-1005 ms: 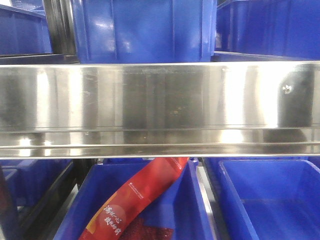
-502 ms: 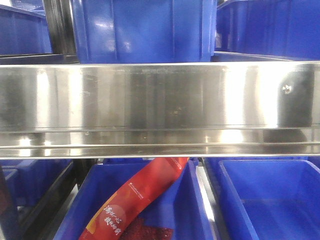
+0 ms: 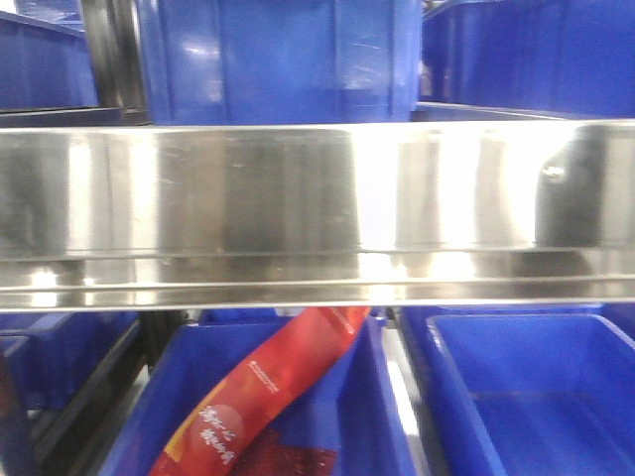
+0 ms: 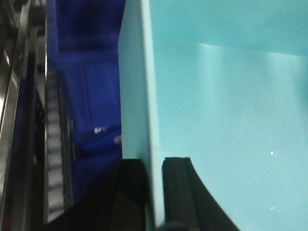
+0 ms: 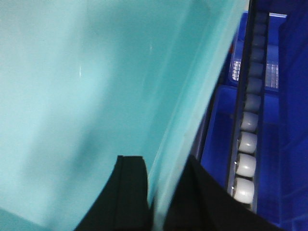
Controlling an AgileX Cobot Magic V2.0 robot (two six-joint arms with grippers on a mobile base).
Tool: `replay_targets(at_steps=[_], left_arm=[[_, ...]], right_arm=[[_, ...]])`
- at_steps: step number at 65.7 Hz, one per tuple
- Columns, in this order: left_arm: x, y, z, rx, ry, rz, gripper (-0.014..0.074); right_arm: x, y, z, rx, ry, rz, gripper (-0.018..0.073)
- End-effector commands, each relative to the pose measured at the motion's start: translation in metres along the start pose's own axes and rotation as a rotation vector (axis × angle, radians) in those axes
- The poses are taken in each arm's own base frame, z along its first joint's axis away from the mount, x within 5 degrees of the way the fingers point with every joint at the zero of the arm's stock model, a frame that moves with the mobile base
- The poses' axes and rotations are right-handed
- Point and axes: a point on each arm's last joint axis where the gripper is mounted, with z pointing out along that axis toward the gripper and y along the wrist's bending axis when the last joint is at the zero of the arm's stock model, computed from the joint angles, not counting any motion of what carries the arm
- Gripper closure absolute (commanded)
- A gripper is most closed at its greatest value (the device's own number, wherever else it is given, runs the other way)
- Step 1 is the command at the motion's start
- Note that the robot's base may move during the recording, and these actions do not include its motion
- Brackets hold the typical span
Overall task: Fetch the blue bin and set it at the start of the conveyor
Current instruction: 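Lift the light-blue bin with both grippers and pull it off the shelf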
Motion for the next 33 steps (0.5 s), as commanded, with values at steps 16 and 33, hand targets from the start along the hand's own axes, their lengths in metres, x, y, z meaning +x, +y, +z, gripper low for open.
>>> replay_targets(at_steps=[16,33], left_arm=[[-0.0245,-0.0066,-0.0132,0.068,-0.26,-0.023,0.0707],[-0.0243,-0.0066,-0.0132,0.068,-0.258,-0.023,0.0707]], right_arm=[[-0.0028,-0.0018,0.0015,0.009,-0.02,-0.033,0.0711],[-0.0029,-0.0017,0.0033,0.007,-0.016,-0.032,0.0711]])
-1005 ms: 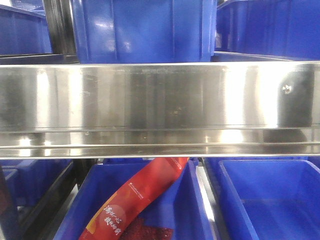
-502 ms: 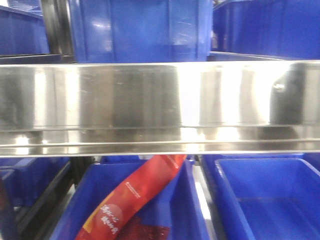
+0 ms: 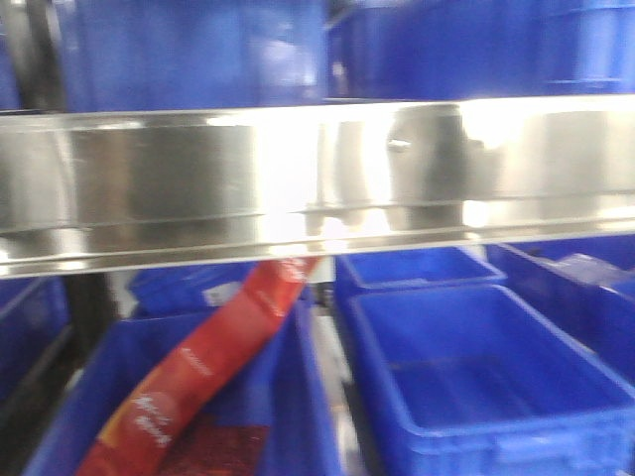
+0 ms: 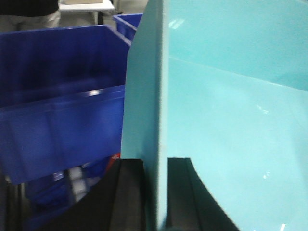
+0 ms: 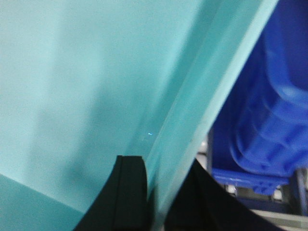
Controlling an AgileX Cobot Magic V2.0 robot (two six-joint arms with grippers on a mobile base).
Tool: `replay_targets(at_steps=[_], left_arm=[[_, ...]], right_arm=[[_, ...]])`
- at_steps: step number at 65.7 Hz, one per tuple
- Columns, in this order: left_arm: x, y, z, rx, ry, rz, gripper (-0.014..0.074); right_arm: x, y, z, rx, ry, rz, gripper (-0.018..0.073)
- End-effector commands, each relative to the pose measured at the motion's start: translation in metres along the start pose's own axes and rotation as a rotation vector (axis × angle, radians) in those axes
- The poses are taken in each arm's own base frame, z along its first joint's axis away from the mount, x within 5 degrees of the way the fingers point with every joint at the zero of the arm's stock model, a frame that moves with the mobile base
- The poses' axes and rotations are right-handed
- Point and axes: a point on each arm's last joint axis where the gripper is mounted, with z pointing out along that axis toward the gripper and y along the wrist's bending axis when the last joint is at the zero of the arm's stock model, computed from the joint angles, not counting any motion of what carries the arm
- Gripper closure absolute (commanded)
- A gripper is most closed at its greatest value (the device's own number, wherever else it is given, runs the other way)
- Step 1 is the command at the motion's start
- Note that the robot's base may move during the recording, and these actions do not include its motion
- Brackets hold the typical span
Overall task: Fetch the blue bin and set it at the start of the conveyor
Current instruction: 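Lift the light-blue bin with both grippers and pull it off the shelf, then hold the bin with both grippers while the base drives across the floor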
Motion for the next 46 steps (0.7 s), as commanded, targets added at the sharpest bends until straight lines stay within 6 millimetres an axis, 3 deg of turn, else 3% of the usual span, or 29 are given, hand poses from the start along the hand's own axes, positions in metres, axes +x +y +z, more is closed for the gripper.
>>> replay_targets(at_steps=[1,46], left_arm=[[-0.0128,-0.0052,-0.0106,0.05,-0.11,-0.053,0.0707],[-0.0128,-0.0052,-0.0106,0.05,-0.11,-0.053,0.0707]], right_arm=[[-0.0022,-0.0023,0.0,0.018,-0.018,-0.046,0.0711],[-0.0022,-0.0023,0.0,0.018,-0.018,-0.046,0.0711]])
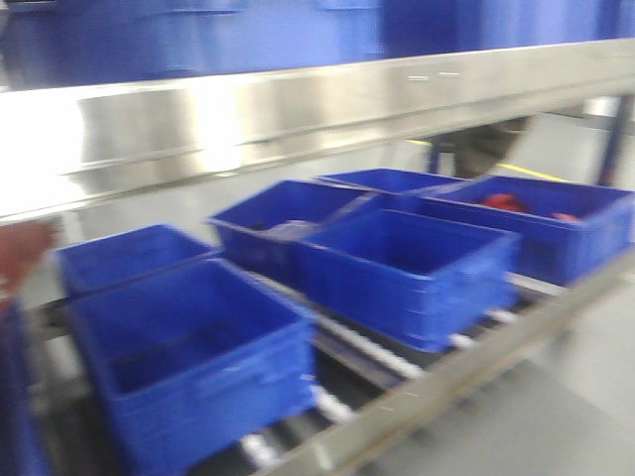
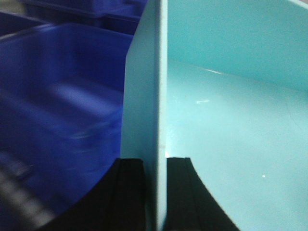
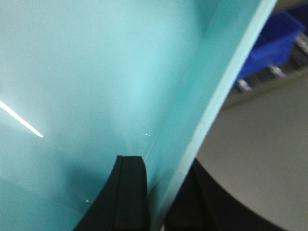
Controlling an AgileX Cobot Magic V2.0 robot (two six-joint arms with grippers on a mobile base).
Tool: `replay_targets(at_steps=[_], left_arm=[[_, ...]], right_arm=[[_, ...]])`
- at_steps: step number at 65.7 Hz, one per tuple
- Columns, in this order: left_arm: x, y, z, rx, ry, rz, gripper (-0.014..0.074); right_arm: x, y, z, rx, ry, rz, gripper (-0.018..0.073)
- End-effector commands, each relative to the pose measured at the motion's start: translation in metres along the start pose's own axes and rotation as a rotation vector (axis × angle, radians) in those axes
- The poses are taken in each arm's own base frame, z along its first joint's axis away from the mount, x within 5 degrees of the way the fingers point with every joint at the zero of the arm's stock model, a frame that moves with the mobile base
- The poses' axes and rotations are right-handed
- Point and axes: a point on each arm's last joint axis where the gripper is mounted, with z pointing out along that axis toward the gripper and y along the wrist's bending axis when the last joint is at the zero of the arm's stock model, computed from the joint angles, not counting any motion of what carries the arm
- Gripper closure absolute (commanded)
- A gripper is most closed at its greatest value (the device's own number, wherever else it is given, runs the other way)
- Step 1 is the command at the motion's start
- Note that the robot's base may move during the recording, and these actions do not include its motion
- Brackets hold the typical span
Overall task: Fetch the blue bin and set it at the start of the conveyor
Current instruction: 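Hold the bin with both grippers while the base drives across the floor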
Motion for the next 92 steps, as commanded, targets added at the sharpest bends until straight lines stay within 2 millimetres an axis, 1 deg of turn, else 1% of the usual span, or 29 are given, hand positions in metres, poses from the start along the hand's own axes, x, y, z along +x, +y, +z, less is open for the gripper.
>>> replay_targets(at_steps=[1,92], left_arm=[[-0.0126,-0.0053,-0.0106,0.052,-0.107,-0.059,0.0707],[-0.0126,-0.0053,-0.0106,0.052,-0.107,-0.059,0.0707]], right_arm=[[-0.002,-0.0021,-0.0029,0.019,-0.025,-0.049,0.0711],[-0.002,-0.0021,-0.0029,0.019,-0.025,-0.049,0.0711]])
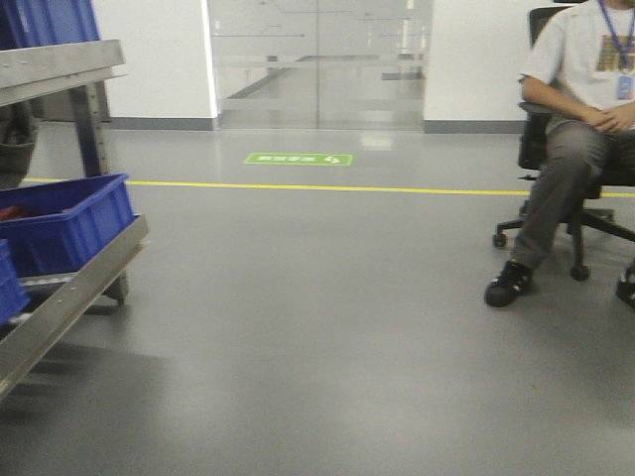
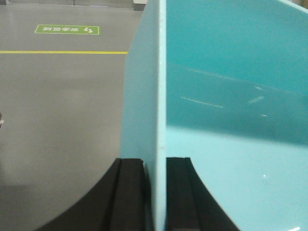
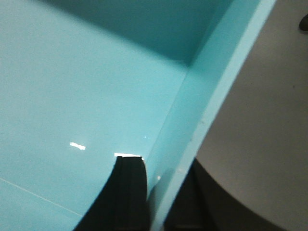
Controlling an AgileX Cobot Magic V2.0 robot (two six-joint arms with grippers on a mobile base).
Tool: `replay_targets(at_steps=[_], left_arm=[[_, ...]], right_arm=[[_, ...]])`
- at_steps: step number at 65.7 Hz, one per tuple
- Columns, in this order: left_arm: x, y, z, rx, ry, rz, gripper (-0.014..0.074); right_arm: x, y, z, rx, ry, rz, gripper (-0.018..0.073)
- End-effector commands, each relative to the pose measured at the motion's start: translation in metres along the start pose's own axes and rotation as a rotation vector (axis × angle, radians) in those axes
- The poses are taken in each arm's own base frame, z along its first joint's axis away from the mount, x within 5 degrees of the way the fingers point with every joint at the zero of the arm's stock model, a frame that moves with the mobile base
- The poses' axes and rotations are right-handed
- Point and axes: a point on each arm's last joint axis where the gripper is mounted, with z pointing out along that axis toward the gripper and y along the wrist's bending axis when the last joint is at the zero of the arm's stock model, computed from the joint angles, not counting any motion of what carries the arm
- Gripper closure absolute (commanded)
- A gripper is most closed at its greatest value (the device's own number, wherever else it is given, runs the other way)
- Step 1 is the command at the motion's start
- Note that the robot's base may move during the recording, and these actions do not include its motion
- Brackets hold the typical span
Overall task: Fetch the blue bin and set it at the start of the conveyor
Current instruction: 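Hold the bin with both grippers while the base drives across the floor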
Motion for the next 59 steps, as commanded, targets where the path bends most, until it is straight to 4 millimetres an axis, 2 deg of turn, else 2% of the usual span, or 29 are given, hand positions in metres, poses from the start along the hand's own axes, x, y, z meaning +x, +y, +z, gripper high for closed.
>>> replay_targets(at_steps=[1,59], left_arm=[[-0.0122,-0.0049,-0.0105,0.047,-0.102,-0.054,0.0707],[-0.0122,-0.0049,-0.0105,0.047,-0.102,-0.054,0.0707]], right_arm=[[-0.0018,-0.0011,-0.0028,0.016,-0.024,-0.051,0.0711],[-0.0018,-0.0011,-0.0028,0.016,-0.024,-0.051,0.0711]])
